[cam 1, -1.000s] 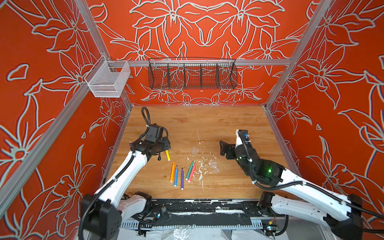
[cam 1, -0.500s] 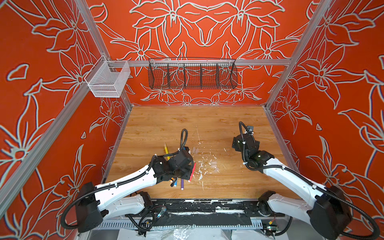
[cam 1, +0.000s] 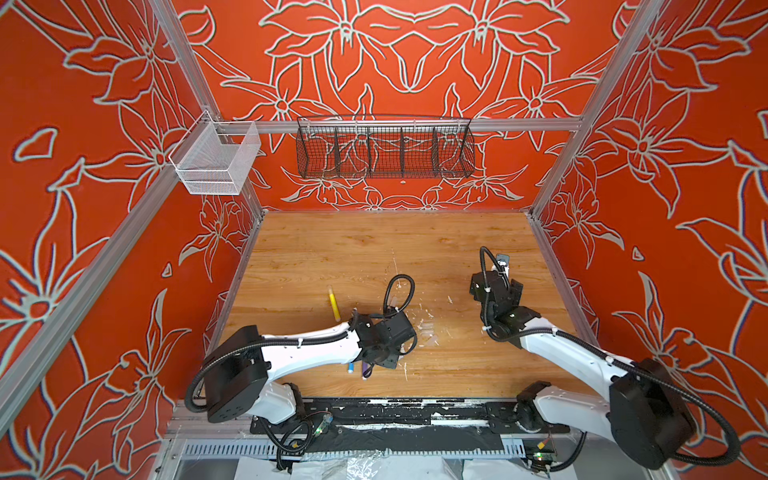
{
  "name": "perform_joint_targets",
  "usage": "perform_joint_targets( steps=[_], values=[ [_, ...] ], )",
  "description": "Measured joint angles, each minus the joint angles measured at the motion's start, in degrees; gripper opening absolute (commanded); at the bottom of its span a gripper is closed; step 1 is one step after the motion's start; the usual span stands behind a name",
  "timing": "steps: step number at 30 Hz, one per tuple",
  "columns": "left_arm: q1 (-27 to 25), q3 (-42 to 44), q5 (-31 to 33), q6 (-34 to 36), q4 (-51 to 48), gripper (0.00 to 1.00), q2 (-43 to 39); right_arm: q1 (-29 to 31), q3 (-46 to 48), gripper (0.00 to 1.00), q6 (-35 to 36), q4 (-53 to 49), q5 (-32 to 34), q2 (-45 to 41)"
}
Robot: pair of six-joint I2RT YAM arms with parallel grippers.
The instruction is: Insert the pens into the pen caps
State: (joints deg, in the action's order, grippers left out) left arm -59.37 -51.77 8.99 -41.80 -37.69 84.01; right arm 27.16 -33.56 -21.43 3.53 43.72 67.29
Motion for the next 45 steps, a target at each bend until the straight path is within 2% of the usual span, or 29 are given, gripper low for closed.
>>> perform_joint_targets(
  steps=[10,16,23,34,45],
  values=[
    [0.0,-4.74,3.8,-0.48,-1.42,0.3,6.36,0.0,0.66,0.88,0.26,1.7,-0.07,0.63],
    [0.13,-6.1,4.96,-1.09,-2.51,0.25,10.29,0.0,0.66,0.88,0.26,1.73,-0.13,1.27],
    [0.59,-6.82,5.55,-1.57,-3.82,0.24,14.08,0.0,0.66,0.88,0.26,1.73,-0.13,1.27],
    [1.44,-5.35,4.76,-1.95,-2.45,0.24,13.66,0.0,0.66,0.88,0.28,1.73,-0.17,1.27],
    [3.45,-4.0,1.16,-1.92,-0.11,0.2,12.63,0.0,0.66,0.88,0.28,1.73,-0.17,1.27]
  ],
)
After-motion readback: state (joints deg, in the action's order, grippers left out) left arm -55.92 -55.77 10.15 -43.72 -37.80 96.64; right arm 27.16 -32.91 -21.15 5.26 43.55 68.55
